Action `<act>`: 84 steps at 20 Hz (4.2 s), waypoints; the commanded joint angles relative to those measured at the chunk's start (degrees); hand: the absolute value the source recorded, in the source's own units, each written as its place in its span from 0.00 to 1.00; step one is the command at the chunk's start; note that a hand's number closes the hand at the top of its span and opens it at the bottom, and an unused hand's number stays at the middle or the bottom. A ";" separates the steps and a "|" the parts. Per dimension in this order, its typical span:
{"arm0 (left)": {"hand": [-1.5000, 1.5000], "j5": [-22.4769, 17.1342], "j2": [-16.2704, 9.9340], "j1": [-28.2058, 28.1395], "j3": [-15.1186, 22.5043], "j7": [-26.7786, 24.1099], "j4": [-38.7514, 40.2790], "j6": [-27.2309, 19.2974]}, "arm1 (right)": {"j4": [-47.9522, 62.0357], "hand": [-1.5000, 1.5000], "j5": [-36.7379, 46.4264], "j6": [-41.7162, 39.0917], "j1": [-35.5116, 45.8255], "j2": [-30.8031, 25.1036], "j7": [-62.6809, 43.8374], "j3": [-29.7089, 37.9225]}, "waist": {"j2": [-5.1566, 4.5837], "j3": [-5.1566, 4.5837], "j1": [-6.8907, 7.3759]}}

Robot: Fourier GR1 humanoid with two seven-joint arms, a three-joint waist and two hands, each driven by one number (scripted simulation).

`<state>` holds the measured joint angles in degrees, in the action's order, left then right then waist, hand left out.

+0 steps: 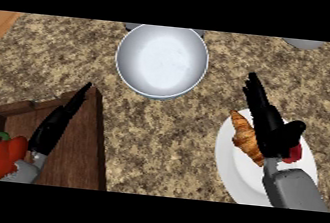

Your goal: Pick the pear from the plate and place it in the bowl

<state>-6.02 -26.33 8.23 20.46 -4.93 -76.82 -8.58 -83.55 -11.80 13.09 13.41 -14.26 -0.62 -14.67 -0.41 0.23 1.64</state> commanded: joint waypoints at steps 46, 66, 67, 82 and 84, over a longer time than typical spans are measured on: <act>0.50 -0.80 12.93 3.67 -10.68 11.21 -11.77 -3.57 | -11.10 0.00 17.24 -29.81 -0.28 -21.80 -22.68 5.17 | 0.41 -0.22 -1.54; 0.50 5.33 18.53 -3.21 -10.56 9.85 -14.99 -1.56 | -12.51 0.00 16.04 -39.69 -8.57 -12.81 -17.13 16.69 | 0.47 -0.22 -1.52; 0.50 2.39 17.04 -0.91 -13.79 9.16 -12.15 1.99 | -13.79 0.00 16.29 -38.11 -7.23 -10.71 -19.74 16.52 | 0.45 -0.23 -1.58; 0.50 6.43 20.05 0.92 -14.84 12.53 -13.19 2.00 | 9.43 0.00 33.27 -33.83 -4.66 -7.59 2.19 17.05 | 0.27 -0.17 -1.20; 0.50 5.25 19.23 -1.74 -15.77 10.67 -14.60 3.61 | 4.70 0.00 34.76 -33.13 -4.68 -7.97 -4.13 16.72 | 0.41 -0.22 -1.42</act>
<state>-0.20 -6.46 7.37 5.63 5.28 -90.34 -6.20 -80.90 17.67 -22.80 8.07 -22.31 -5.41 3.43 -0.05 0.00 0.20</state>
